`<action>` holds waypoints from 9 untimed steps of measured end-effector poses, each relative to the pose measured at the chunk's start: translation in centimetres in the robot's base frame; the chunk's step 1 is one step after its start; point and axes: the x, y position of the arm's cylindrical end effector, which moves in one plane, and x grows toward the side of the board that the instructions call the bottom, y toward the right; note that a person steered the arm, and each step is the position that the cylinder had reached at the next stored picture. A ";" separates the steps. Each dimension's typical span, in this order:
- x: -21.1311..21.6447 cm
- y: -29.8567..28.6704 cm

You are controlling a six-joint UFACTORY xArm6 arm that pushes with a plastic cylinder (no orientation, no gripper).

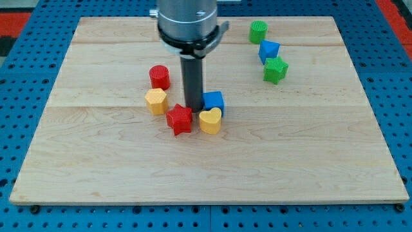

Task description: Push the blue cube right a bit

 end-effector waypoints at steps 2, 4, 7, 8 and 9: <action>0.1 4.2; 0.1 6.0; -0.6 9.2; -0.9 9.6; -1.3 10.7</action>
